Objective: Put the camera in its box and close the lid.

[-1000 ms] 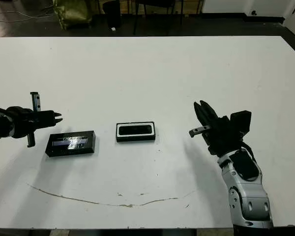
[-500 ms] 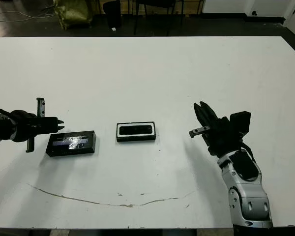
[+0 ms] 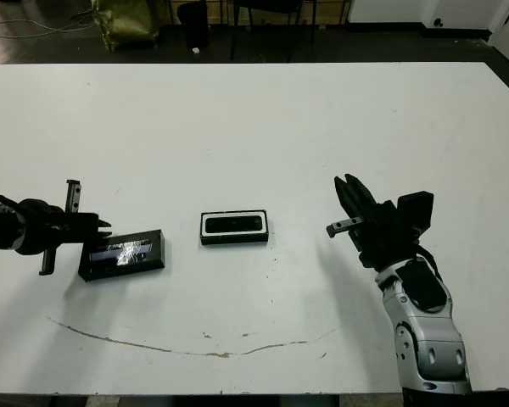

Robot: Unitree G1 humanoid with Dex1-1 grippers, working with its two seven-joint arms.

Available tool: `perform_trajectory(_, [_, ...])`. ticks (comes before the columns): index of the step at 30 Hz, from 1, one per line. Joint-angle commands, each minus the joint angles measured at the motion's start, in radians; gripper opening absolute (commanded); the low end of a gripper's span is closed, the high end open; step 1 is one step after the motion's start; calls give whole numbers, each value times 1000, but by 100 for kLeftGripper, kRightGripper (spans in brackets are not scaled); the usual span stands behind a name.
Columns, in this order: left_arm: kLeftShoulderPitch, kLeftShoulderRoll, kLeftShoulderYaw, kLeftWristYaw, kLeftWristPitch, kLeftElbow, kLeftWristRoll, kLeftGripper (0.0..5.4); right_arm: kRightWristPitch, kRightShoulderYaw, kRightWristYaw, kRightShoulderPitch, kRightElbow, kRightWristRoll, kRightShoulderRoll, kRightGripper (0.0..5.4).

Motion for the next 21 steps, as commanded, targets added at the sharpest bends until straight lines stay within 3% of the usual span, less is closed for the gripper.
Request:
perform_trajectory(1, [69, 31, 13, -17, -3, -18, -27, 2, 23, -5, -5, 18, 4, -1, -9, 0])
perform_trajectory(10, [153, 79, 45, -49, -4, -72, -93, 2, 17, -3, -4, 11, 10, -11, -10, 0])
perform_trajectory(21, [178, 91, 78, -33, 34, -47, -111, 2, -3, 0, 0, 8, 24, -15, -9, 0])
